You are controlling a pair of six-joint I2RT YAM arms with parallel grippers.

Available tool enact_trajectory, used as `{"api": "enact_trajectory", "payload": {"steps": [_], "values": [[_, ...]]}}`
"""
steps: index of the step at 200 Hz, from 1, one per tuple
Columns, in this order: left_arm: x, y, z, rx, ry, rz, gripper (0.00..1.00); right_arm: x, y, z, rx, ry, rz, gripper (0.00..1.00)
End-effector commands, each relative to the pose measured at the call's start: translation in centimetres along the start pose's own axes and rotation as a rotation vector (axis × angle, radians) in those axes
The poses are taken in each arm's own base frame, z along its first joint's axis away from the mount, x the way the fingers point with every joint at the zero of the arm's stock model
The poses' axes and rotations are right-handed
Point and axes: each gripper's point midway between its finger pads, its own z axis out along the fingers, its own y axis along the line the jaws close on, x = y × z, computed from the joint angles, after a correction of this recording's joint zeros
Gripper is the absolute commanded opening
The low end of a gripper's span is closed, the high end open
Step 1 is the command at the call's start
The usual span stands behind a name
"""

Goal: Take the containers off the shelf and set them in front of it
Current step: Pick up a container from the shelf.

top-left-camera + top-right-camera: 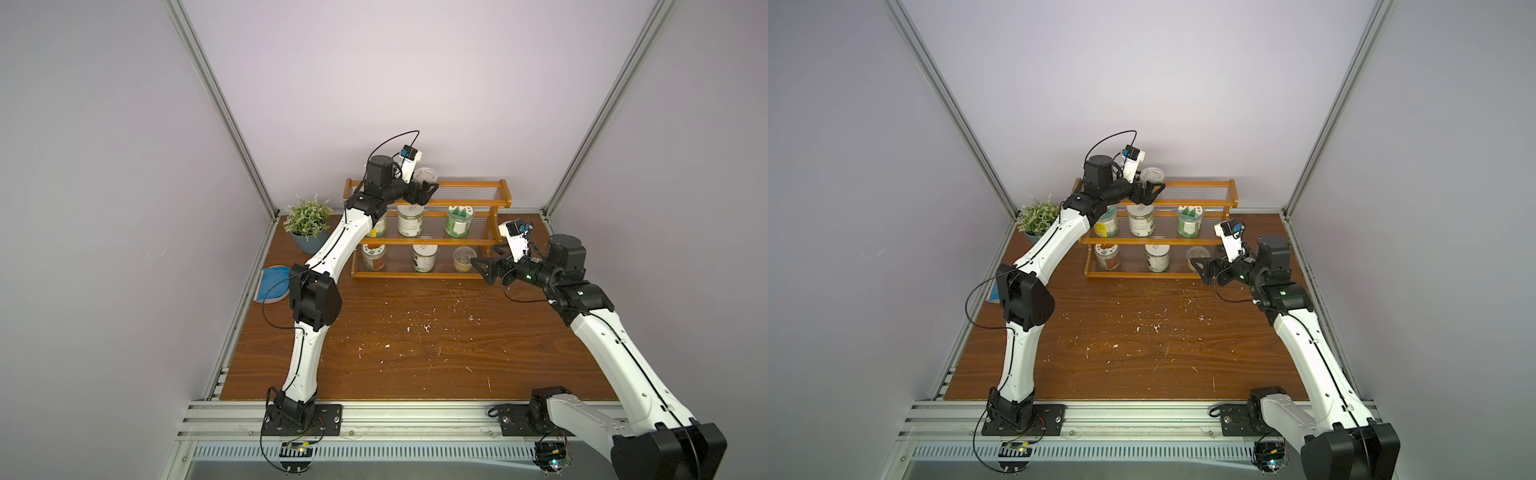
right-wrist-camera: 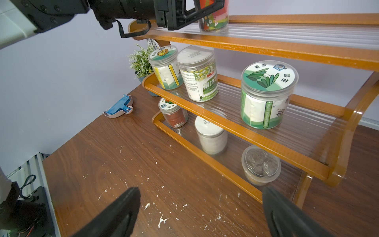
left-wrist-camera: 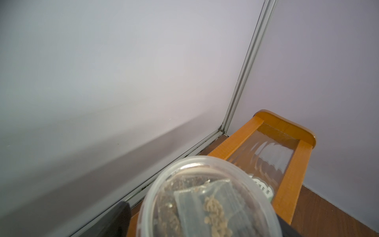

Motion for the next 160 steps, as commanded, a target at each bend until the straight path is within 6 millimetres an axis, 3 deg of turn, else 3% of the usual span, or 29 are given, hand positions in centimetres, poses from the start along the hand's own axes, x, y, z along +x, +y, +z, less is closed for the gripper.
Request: {"api": "enact_trajectory", "payload": {"steps": [1, 29, 160], "values": [[-1.7, -1.0, 0.0, 0.033, -0.05, 0.009, 0.93, -1.0, -0.1, 0.1, 0.009, -0.032, -0.041, 0.99], [-2.0, -1.1, -0.1, 0.033, -0.06, 0.017, 0.86, -0.9, -0.2, 0.2, 0.012, -0.03, -0.043, 1.0], [-4.6, -1.8, -1.5, 0.033, -0.114, 0.063, 0.78, -1.1, -0.1, -0.2, 0.017, -0.043, -0.044, 1.0]]}}
